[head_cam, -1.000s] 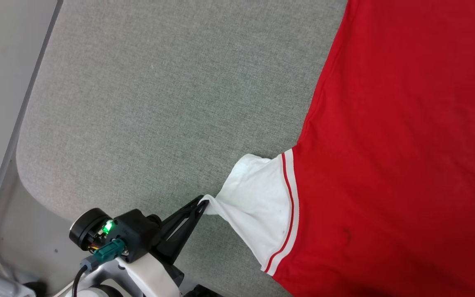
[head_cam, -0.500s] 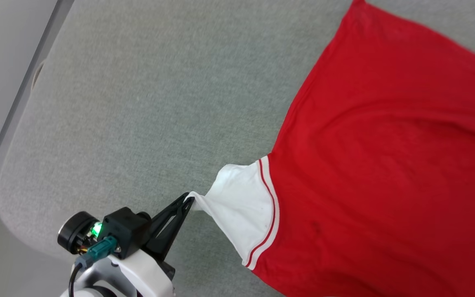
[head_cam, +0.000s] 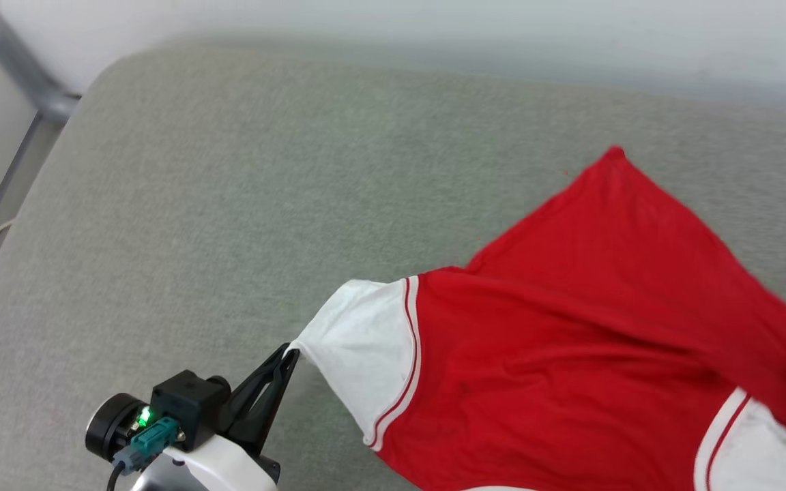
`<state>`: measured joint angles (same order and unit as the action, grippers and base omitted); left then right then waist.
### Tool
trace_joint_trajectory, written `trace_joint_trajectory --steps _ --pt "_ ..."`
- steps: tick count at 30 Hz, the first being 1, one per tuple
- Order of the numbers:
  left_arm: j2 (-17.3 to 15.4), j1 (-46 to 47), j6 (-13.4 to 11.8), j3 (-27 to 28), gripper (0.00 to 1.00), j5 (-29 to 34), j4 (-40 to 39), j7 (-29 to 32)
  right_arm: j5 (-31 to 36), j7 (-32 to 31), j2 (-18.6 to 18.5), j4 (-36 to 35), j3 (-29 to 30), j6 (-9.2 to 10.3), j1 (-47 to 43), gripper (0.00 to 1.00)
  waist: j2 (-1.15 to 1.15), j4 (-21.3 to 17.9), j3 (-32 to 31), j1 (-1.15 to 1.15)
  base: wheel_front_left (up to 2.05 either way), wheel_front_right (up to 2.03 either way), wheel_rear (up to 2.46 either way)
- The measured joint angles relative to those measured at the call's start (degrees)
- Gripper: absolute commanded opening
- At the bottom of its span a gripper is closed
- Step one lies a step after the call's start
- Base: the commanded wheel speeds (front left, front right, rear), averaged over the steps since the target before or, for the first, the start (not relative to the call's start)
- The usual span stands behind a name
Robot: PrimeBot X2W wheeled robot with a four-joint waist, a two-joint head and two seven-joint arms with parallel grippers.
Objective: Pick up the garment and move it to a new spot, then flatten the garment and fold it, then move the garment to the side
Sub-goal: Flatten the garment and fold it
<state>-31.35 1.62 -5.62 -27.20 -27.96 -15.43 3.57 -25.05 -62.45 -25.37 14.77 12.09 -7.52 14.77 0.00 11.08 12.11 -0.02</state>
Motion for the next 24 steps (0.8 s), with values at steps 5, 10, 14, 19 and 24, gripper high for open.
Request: trace_joint_trajectory --steps 5,10,14,19,24 --pt "1.74 -0.56 -1.47 0.51 0.00 -0.64 0.53 -1.67 -1.71 -1.53 0.59 -4.25 0.91 0.00 -8.16 0.00 0.00 -2.83 -2.85 0.00 0.00 0.00 0.00" --pt "3.23 -0.90 -2.03 0.42 0.00 -1.03 1.53 -2.65 -1.78 -2.05 3.42 -7.09 2.83 0.00 -13.03 0.00 0.00 -4.60 -4.24 0.00 0.00 0.00 0.00" --pt "3.37 -0.88 -2.00 0.25 0.00 -1.05 2.13 -3.00 -1.64 -2.14 4.52 -8.00 3.08 0.00 -14.16 0.00 0.00 -4.98 -4.42 0.01 0.00 0.00 0.00" --pt "3.16 -0.59 -1.92 0.25 0.00 -1.29 2.18 -3.00 -3.35 -1.98 4.04 -9.82 1.77 0.01 -13.85 1.00 0.00 -4.84 -4.16 0.01 0.00 0.00 0.00" --pt "2.90 -0.14 -1.85 0.12 0.00 -1.13 1.55 -3.00 -6.10 -3.46 1.16 -14.58 0.23 0.01 -10.39 1.00 0.00 -4.18 -3.31 0.01 0.00 0.00 0.00"
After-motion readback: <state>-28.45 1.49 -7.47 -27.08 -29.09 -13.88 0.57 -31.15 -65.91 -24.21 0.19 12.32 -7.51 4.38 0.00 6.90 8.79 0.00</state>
